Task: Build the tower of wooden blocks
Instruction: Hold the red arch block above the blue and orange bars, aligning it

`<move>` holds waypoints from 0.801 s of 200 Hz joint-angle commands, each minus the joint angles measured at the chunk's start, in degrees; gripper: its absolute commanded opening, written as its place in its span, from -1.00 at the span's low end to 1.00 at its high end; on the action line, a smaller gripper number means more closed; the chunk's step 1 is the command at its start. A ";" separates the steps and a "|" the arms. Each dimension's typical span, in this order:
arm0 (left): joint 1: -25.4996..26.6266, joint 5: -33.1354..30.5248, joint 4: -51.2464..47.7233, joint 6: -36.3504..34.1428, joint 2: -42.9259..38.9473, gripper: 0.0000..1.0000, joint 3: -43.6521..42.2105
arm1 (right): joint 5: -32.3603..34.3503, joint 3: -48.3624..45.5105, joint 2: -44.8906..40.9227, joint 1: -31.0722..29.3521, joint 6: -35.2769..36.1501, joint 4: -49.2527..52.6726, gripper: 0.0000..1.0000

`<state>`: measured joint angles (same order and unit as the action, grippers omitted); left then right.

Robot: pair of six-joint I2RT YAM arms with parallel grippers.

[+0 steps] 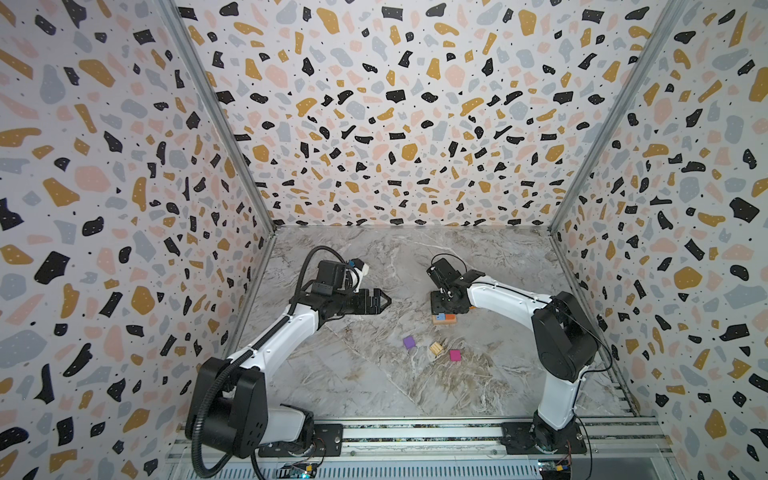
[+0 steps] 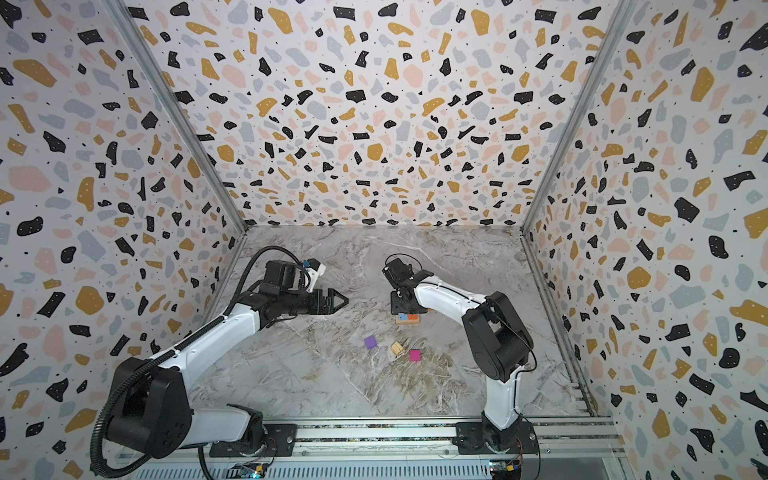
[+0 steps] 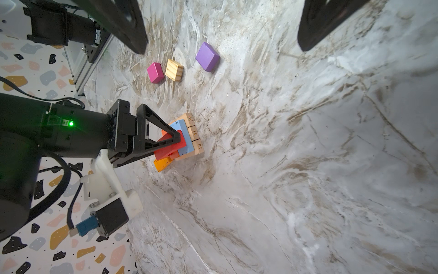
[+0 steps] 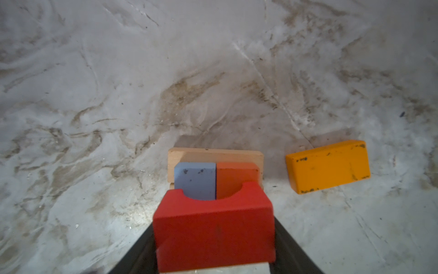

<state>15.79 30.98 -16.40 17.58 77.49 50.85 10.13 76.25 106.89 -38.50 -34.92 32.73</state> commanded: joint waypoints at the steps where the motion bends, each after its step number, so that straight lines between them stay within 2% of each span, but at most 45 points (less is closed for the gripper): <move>1: -0.23 -0.04 0.06 -0.45 -1.30 1.00 -0.49 | 0.81 2.11 -0.28 -0.26 -0.33 2.14 0.29; 160: -0.23 -0.04 0.06 -0.40 -1.22 1.00 -0.49 | 1.37 2.24 -0.50 -0.26 -0.15 2.08 0.48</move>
<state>15.79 30.98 -16.40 17.58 77.49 50.85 10.20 76.25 106.98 -38.54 -34.89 32.82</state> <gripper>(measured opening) 0.999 0.740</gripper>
